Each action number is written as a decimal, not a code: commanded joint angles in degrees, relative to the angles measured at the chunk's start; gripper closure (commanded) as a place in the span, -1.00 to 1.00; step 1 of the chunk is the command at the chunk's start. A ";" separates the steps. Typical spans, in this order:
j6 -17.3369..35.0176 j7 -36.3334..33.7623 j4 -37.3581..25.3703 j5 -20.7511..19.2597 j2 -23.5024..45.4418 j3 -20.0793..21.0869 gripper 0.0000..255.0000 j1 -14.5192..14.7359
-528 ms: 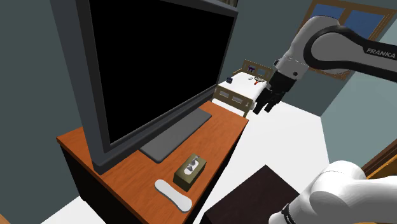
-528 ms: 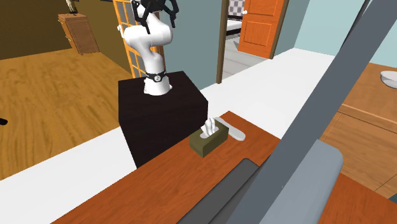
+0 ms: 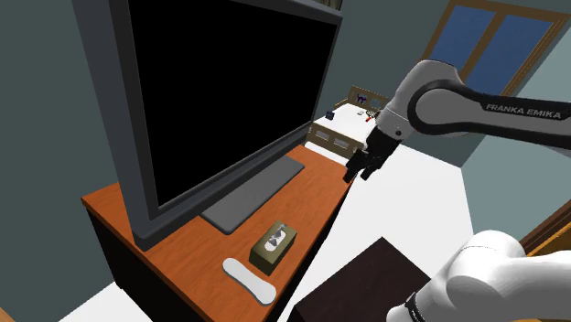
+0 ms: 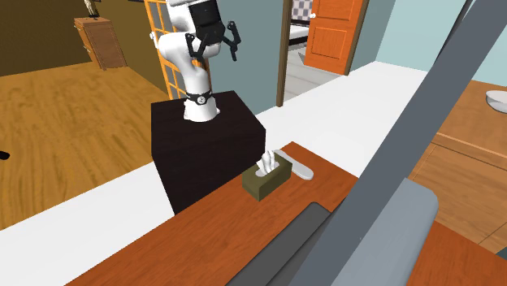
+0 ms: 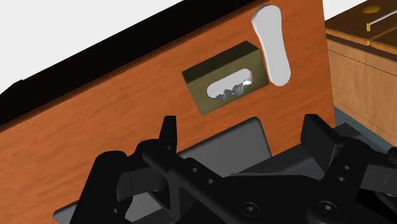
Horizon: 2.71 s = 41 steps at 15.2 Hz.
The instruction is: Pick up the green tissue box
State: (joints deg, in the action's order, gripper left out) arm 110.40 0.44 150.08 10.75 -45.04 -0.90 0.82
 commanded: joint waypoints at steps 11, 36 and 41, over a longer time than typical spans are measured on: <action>32.81 0.30 11.39 13.05 17.09 3.53 -1.00 7.30; 60.38 51.40 -7.51 80.13 61.97 6.27 1.00 20.67; 60.39 51.69 -7.62 80.40 62.14 6.28 1.00 20.66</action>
State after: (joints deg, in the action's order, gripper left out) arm 170.64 52.12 142.30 91.19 16.91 5.56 21.59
